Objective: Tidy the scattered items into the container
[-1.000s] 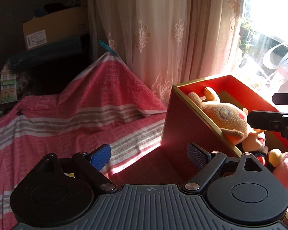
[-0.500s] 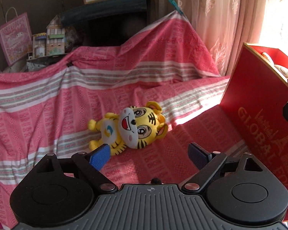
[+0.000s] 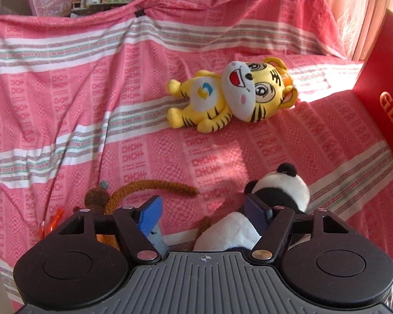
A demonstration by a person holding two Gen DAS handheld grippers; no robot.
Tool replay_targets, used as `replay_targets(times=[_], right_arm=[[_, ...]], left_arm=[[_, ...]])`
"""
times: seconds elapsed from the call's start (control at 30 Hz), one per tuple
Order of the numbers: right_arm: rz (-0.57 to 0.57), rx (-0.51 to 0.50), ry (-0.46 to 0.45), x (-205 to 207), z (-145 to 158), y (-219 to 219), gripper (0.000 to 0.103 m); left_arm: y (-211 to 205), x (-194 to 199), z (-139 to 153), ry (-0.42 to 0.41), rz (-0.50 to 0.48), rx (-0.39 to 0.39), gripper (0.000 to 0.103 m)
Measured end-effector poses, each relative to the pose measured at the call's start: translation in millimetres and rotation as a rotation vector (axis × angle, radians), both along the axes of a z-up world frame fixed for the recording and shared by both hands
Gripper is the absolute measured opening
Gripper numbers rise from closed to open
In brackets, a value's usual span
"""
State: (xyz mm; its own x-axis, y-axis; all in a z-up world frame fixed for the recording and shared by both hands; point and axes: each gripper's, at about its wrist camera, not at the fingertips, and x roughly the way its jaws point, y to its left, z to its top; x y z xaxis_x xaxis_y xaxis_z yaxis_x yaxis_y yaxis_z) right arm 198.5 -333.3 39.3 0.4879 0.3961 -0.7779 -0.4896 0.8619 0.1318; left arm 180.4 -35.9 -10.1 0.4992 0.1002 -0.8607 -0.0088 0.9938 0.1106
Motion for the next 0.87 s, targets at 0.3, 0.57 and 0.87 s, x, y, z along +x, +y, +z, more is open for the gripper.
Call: replay_targets(times=[0.3,0.57,0.87], right_arm=[[0.065,-0.057,0.097,-11.4,-44.3,33.1,0.099],[0.192,-0.06,0.187,-31.6,-74.0,58.2,0.097],[0.214,-0.059,0.258,-40.4,-98.5,56.6,0.071]], left_arm=[[32.1,-18.7,-21.4,0.022,0.038,-0.044,0.075],[39.7,-29.0,-27.6,0.012,0.042,-0.071,0.076],[23.4,-59.4,-15.5,-0.003,-0.017,-0.132,0.073]])
